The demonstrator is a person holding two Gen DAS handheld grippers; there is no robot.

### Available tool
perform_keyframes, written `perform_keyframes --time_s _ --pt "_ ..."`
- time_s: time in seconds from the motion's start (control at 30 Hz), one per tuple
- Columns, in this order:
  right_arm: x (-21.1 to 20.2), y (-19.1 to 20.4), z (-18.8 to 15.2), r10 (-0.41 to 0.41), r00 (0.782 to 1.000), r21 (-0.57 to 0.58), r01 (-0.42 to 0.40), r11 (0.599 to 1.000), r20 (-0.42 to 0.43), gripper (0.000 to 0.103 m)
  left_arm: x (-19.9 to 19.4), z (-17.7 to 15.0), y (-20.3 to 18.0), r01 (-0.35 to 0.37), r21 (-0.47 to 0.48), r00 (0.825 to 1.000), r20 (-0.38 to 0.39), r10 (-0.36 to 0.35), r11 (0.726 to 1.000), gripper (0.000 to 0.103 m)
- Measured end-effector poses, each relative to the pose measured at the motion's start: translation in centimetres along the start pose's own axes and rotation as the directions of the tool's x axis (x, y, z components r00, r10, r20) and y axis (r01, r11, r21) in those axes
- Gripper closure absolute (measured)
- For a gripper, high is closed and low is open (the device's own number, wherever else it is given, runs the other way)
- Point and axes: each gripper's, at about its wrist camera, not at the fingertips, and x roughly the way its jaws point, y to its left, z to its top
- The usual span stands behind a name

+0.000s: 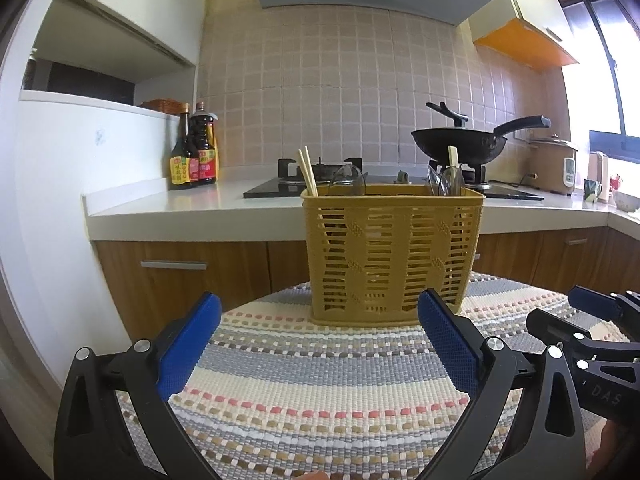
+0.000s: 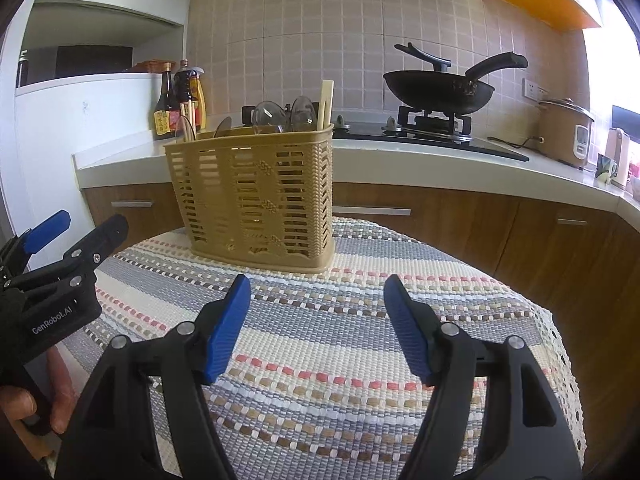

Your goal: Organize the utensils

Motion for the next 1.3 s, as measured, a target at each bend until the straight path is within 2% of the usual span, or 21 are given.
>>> perform_keyframes --time_s 0.5,1.3 --pt "0.8 -0.3 0.0 -0.001 0.999 0.018 0.001 1.0 -0.036 0.035 0.8 -0.1 0.0 0.018 -0.011 0.999 -0.044 -0.018 1.0 0.008" --pt "0.9 -0.2 -0.1 -0.002 0.999 0.016 0.003 1.0 -0.045 0.035 1.1 -0.1 0.0 0.025 -0.018 0.998 -0.062 -0.026 1.0 0.008"
